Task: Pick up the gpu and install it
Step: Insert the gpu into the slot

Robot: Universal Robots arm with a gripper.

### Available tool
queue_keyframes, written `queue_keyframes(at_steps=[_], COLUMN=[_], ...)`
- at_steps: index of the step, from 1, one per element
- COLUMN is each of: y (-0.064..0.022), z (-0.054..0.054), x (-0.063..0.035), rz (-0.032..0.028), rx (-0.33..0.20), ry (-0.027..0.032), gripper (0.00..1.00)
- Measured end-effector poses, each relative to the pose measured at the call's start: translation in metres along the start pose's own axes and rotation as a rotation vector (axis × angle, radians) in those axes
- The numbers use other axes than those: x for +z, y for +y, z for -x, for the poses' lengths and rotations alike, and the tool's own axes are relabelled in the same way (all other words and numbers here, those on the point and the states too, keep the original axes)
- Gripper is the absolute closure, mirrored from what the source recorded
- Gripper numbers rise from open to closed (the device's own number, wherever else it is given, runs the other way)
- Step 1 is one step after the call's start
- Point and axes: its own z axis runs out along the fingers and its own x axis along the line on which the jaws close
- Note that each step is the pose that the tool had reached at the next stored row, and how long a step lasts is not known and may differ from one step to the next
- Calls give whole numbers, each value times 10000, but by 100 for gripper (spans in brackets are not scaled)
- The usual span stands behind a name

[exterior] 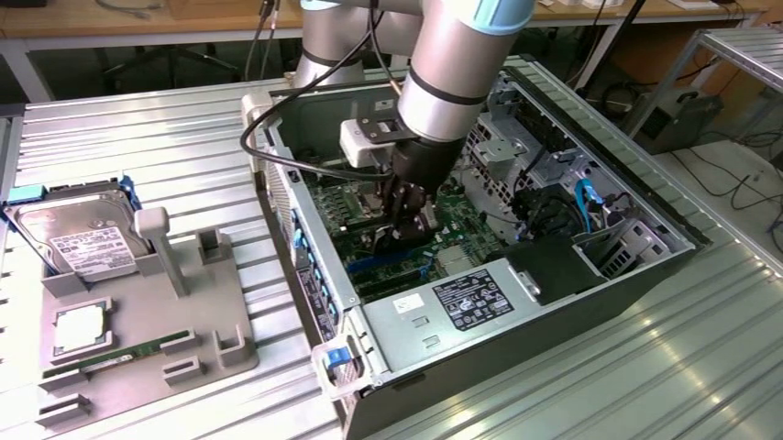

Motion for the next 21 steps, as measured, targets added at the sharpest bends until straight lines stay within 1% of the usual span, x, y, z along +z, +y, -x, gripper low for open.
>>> queue_keyframes(at_steps=[2,3,4,6,8,9,11,12,14,15,16,17,18,21], y=[0,0,0,-1,2,1,2,1,-6,-10,-17,-42,-85,-87], z=[-3,-5,-5,-6,-7,-7,-7,-7,-7,-7,-7,-5,-2,-1], x=[-1,-2,-2,-1,-2,-1,-1,-1,-1,-3,-5,-6,-11,-11], rz=[70,124,149,232,302,376,484,526,618,637,644,640,649,710], rx=[54,77,86,101,109,113,134,143,156,160,162,159,159,159], ry=[-4,-4,-3,-4,3,39,93,121,198,207,209,209,208,220], gripper=[74,74,74,74,74,74,74,74,74,74,74,74,74,74])
